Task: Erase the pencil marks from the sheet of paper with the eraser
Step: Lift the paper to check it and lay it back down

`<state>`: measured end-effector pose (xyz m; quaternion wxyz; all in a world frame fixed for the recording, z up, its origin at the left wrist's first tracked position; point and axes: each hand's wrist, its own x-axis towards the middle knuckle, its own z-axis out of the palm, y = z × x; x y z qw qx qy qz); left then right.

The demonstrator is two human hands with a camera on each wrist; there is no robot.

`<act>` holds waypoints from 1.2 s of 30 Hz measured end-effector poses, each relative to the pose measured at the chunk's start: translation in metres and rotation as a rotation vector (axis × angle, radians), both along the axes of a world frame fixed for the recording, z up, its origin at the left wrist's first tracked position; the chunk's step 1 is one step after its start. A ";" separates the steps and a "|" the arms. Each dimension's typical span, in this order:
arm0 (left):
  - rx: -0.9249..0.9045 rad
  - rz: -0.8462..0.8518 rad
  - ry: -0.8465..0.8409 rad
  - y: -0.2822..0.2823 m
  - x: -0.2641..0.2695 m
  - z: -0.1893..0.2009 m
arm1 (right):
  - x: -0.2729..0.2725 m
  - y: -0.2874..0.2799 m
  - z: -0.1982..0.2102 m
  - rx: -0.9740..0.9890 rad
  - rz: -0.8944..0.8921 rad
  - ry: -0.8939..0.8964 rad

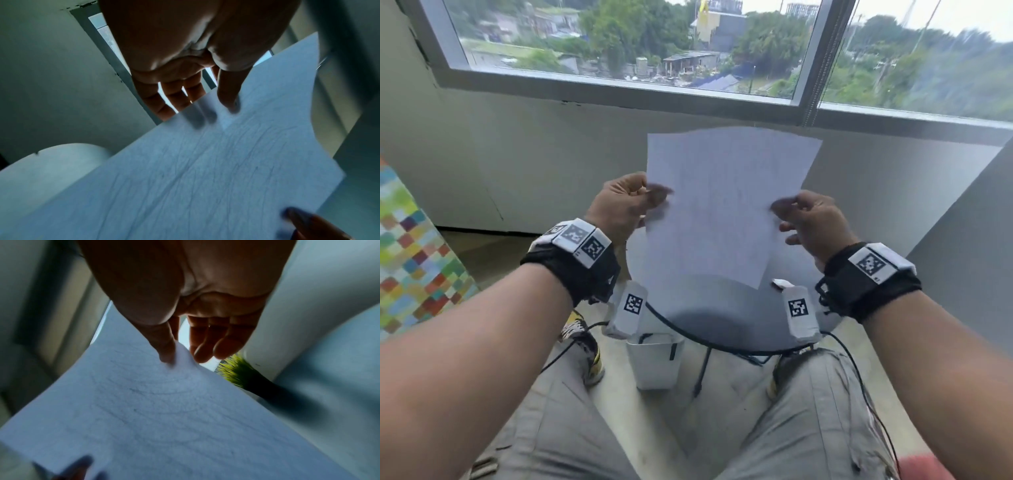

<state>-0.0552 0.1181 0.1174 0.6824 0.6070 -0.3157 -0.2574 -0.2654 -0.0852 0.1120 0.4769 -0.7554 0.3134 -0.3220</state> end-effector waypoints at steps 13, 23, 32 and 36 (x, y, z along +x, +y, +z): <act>0.255 0.029 0.011 -0.011 -0.008 -0.046 | -0.017 0.021 -0.034 -0.055 0.019 0.271; 0.540 0.050 -0.327 -0.041 0.021 -0.079 | -0.013 -0.019 -0.036 0.187 -0.006 0.301; 0.960 -0.002 -0.612 -0.077 0.058 -0.131 | -0.015 -0.059 -0.125 -0.374 0.169 1.078; 1.025 -0.090 -0.905 -0.080 0.056 -0.133 | -0.010 -0.080 -0.126 -0.375 0.185 1.023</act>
